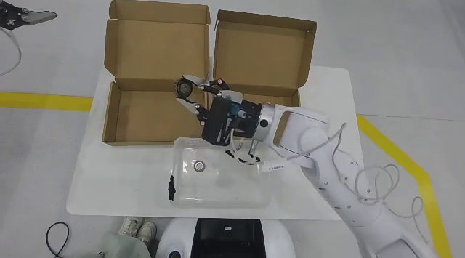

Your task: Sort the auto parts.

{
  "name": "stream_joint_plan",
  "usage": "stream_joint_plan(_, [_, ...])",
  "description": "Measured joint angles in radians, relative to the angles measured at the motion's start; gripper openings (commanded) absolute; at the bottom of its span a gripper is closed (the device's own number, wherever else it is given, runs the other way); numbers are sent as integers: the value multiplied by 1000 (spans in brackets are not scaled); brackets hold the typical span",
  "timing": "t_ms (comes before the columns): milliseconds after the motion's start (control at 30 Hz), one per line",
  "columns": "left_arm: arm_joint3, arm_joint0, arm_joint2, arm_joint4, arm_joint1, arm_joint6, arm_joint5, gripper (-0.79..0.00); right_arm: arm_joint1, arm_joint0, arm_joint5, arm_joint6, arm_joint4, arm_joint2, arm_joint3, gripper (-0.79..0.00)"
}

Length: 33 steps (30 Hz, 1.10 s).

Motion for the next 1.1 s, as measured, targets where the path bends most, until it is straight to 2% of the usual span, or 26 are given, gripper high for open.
stream_joint_plan(200, [0, 0, 0, 0, 0, 0, 0, 0, -10, 46, 13, -18, 15, 5, -1, -785])
stream_joint_plan(600, [0, 0, 0, 0, 0, 0, 0, 0, -22, 109, 24, 27, 20, 24, -70, -785])
stream_joint_plan(867, [0, 0, 0, 0, 0, 0, 0, 0, -22, 96, 23, 48, 10, 39, -113, -785])
stream_joint_plan(1100, [0, 0, 0, 0, 0, 0, 0, 0, -19, 59, 15, 20, -11, 44, -103, -785])
